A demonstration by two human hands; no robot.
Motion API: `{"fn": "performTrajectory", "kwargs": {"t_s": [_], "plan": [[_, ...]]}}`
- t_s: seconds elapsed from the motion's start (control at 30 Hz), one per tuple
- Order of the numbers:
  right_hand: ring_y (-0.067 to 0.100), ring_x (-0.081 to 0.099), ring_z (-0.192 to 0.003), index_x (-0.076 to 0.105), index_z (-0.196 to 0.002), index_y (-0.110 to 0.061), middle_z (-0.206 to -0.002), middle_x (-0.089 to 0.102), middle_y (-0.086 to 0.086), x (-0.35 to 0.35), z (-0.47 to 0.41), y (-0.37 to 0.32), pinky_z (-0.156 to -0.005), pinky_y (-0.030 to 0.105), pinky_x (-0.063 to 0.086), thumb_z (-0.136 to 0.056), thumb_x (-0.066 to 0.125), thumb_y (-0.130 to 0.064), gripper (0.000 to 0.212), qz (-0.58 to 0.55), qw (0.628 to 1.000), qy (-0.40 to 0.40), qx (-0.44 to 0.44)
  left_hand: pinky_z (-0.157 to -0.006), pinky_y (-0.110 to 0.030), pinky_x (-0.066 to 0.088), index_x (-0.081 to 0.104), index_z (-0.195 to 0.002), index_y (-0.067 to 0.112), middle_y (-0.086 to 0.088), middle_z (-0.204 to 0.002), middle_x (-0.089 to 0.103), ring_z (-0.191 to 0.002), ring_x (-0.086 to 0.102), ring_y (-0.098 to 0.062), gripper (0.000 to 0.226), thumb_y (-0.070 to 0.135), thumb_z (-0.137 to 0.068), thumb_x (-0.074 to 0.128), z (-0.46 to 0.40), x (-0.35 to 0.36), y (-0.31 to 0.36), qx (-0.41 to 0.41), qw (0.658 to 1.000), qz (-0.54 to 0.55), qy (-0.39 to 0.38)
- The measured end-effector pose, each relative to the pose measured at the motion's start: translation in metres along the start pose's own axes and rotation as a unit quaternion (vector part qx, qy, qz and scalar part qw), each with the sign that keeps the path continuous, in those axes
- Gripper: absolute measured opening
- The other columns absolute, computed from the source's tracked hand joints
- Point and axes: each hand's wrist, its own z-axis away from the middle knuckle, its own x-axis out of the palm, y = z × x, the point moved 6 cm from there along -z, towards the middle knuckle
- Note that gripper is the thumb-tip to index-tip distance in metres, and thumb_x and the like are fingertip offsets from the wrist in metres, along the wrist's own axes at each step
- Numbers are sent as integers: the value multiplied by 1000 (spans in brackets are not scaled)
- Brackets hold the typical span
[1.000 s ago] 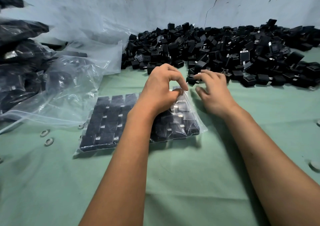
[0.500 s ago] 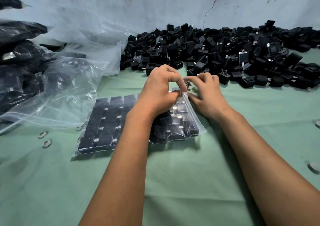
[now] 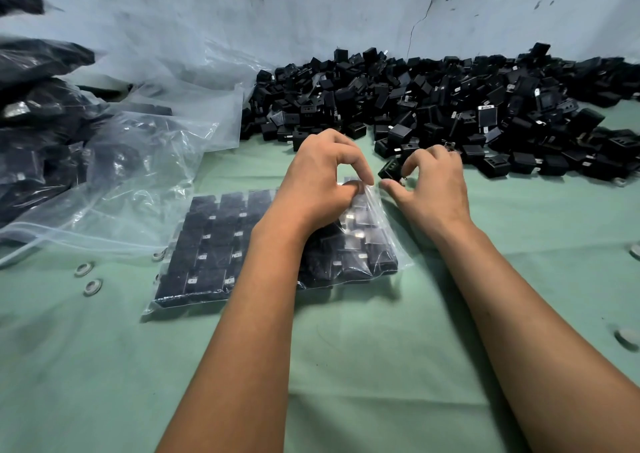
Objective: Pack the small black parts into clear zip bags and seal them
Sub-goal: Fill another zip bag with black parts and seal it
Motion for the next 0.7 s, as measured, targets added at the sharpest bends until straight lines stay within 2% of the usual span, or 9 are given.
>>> {"fn": "performTrajectory", "kwargs": {"t_s": [0.1,0.23,0.3,0.37,0.43,0.5,0.57,0.63,0.7], "plan": [[22,56,-109,66,-101,-21,-110,65,-2,7,2,-9,-94,40,49,-86,80,-29,22,-22,998,-54,-38,-98,-42,51,79,-79,34,11,-111,61,-114,56,-11,25,10,-79,83,0,0,0,-1,1000,0,-1],[24,58,-101,65,-96,-22,-98,66,-1,4,2,-4,-85,38,50,-85,75,-18,15,-32,999,-25,-21,-99,-41,50,79,-79,34,12,-110,61,-114,55,-10,26,9,-78,83,1,-2,-1,-3,1000,2,0],[25,49,-118,64,-115,-23,-119,62,1,6,1,-6,-100,41,45,-88,73,-19,29,-35,998,-33,-49,-99,-40,49,79,-79,34,13,-110,61,-114,55,-10,26,9,-78,83,1,-2,-1,-1,1000,3,0],[28,31,-141,56,-140,-25,-151,46,2,19,3,-12,-118,45,32,-94,66,-17,48,-27,990,-103,-98,-99,-40,49,79,-80,34,12,-110,61,-114,56,-11,25,9,-78,84,1,-2,-1,2,1000,3,1],[28,20,-151,51,-148,-30,-164,32,-1,30,5,-14,-121,50,27,-99,57,-17,51,6,979,-162,-122,-98,-39,49,79,-80,33,12,-109,61,-113,56,-11,24,10,-78,84,1,-2,-1,4,1000,3,3],[32,31,-144,63,-136,-26,-156,43,3,31,4,-13,-116,48,34,-99,57,-17,39,2,980,-154,-128,-98,-39,49,79,-80,33,12,-109,61,-113,56,-11,24,10,-78,83,0,-1,-1,2,1000,3,2],[30,47,-122,71,-114,-24,-127,55,5,22,4,-12,-101,41,44,-92,67,-16,24,-45,988,-101,-106,-99,-40,49,79,-80,34,12,-110,61,-114,55,-11,25,10,-78,83,0,-1,-2,-2,1000,2,0],[26,53,-102,65,-99,-26,-107,51,1,15,3,-7,-82,34,44,-87,73,-17,17,-72,993,-67,-72,-99,-40,49,79,-80,34,12,-111,61,-114,55,-11,25,9,-78,83,0,-1,-2,-2,1000,-1,-2],[25,56,-93,56,-95,-27,-100,53,-2,11,1,-4,-75,32,39,-87,74,-20,21,-75,995,-49,-54,-99,-40,49,79,-80,34,12,-111,61,-114,55,-10,26,9,-78,83,0,-2,-2,-3,1000,-2,-3]]}}
